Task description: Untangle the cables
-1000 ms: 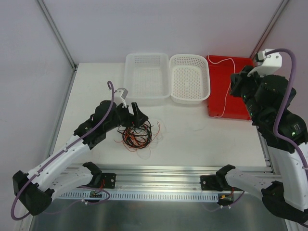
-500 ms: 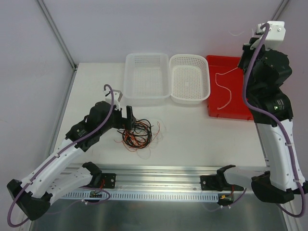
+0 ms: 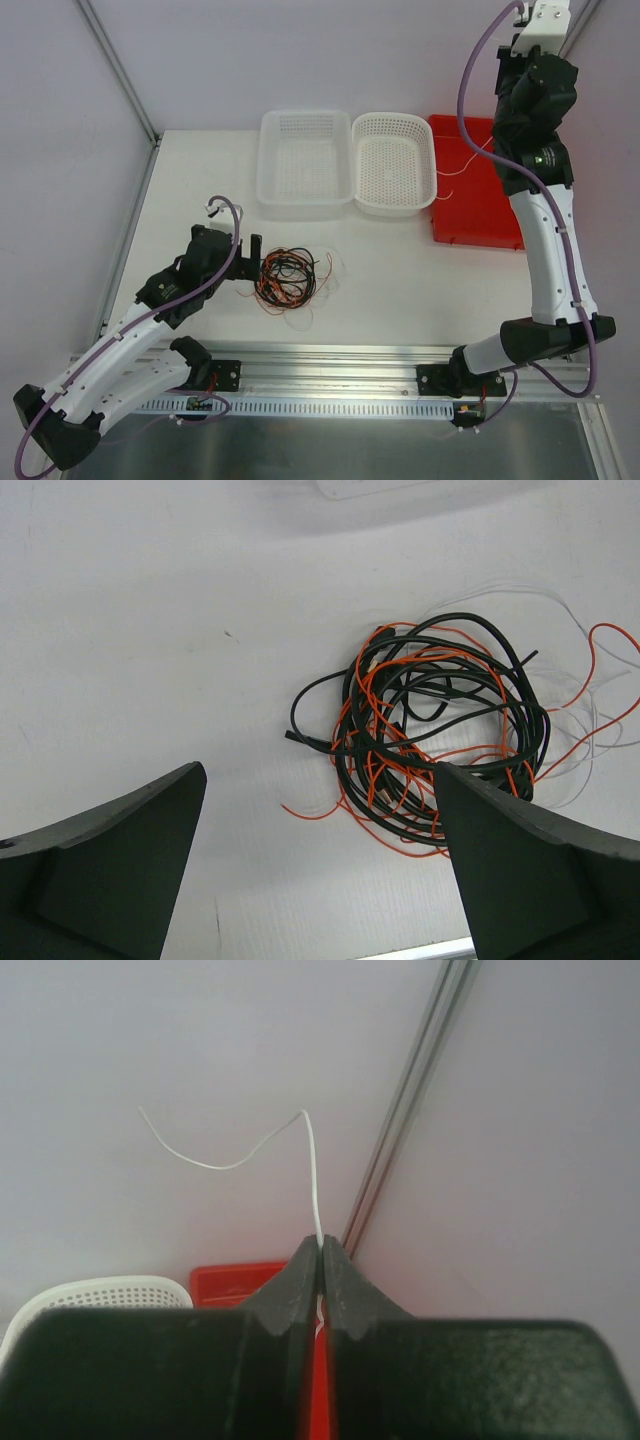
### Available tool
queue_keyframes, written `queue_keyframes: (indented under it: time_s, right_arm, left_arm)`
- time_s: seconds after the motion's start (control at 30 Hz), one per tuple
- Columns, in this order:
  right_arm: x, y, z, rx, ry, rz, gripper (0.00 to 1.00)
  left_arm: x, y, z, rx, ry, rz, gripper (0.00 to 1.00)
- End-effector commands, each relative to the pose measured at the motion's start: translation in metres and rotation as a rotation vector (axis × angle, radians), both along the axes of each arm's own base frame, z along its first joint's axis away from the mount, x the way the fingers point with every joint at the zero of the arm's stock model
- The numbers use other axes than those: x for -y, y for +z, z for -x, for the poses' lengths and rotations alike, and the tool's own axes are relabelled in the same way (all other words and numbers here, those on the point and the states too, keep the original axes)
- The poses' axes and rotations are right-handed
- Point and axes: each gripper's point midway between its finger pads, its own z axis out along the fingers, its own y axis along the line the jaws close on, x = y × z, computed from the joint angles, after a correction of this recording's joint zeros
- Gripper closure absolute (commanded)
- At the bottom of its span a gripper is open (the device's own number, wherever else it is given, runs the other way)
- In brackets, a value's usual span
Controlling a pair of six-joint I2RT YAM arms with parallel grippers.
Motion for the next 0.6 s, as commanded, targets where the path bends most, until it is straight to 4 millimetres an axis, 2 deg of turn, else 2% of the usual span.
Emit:
queue_keyframes:
  time_s: [0.0, 0.07, 0.17, 0.27, 0.3, 0.4, 0.43, 0.47, 0.5, 0.53, 0.57]
  right_arm:
    - [0.003, 0.052, 0.009, 0.162, 0.027, -0.032, 0.95]
    - [0.013, 0.049, 0.005, 0.161, -0.003, -0.037, 0.94]
    - [0.027, 0.034, -0.01, 0.143, -0.031, -0.074, 0.94]
    - [0.042, 0.01, -0.023, 0.101, -0.043, -0.123, 0.94]
    - [0.051, -0.005, -0.029, 0.069, -0.064, -0.132, 0.93]
    - [0.058, -0.039, -0.042, 0.006, -0.068, -0.179, 0.92]
    - [0.063, -0.065, -0.05, -0.047, -0.079, -0.191, 0.92]
    - [0.062, -0.079, -0.055, -0.075, -0.076, -0.203, 0.92]
    - [0.07, -0.096, -0.058, -0.102, -0.093, -0.235, 0.92]
    - [0.077, -0.127, -0.064, -0.163, -0.113, -0.249, 0.91]
    - [0.08, -0.145, -0.067, -0.196, -0.123, -0.268, 0.91]
  left_arm:
    - [-0.015, 0.0, -0.006, 0.021, 0.057, -0.057, 0.01]
    - [-0.015, -0.002, -0.006, 0.013, 0.057, -0.064, 0.01]
    - [-0.017, -0.006, -0.007, 0.0, 0.067, -0.079, 0.01]
    - [-0.019, -0.008, -0.007, -0.007, 0.078, -0.091, 0.01]
    - [-0.019, -0.008, -0.007, -0.008, 0.078, -0.091, 0.01]
    - [-0.019, -0.008, -0.007, -0.011, 0.078, -0.09, 0.01]
    - [-0.019, -0.009, -0.008, -0.012, 0.077, -0.088, 0.01]
    - [-0.019, -0.009, -0.007, -0.015, 0.075, -0.089, 0.01]
    - [-0.018, -0.01, -0.008, -0.017, 0.074, -0.089, 0.01]
    - [-0.018, -0.01, -0.007, -0.02, 0.073, -0.09, 0.01]
    - [-0.018, -0.011, -0.007, -0.023, 0.069, -0.092, 0.01]
